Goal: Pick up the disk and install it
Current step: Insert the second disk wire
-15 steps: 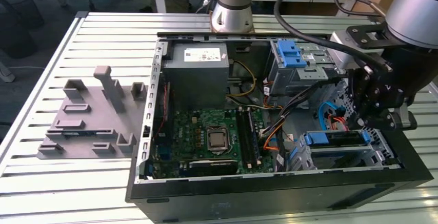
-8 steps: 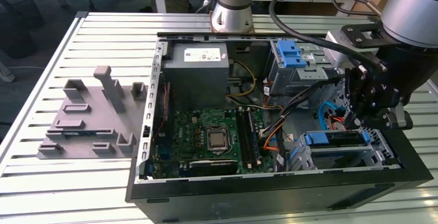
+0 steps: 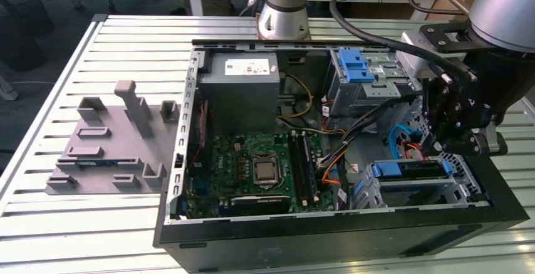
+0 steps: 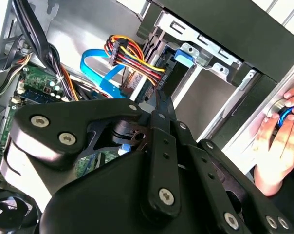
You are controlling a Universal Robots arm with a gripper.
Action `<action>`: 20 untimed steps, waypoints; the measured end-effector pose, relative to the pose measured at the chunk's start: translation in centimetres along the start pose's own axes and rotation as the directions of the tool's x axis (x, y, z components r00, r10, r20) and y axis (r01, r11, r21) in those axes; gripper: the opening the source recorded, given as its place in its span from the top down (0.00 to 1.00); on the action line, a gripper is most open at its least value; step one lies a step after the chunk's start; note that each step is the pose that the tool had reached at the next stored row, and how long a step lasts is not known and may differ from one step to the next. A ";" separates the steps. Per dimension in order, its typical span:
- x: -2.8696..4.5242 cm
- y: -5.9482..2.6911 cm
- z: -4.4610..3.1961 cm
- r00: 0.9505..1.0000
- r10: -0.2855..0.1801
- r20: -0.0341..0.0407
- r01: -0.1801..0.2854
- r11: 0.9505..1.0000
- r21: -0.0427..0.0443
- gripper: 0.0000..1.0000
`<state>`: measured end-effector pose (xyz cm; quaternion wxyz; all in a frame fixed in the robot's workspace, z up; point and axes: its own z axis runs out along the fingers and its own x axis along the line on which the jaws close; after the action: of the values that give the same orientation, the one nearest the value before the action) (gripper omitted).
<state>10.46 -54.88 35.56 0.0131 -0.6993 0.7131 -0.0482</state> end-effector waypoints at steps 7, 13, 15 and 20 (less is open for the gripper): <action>0.03 0.61 -0.18 1.000 0.000 0.003 0.000 1.000 -0.005 0.89; 0.06 0.74 -1.01 1.000 0.000 0.007 0.000 1.000 -0.011 0.89; 0.06 0.74 -1.27 1.000 0.000 0.008 0.000 1.000 -0.016 0.89; -0.09 0.81 -1.42 1.000 0.000 0.014 0.000 1.000 -0.024 0.89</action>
<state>9.53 -54.70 36.90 0.0098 -0.6997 0.7135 -0.0348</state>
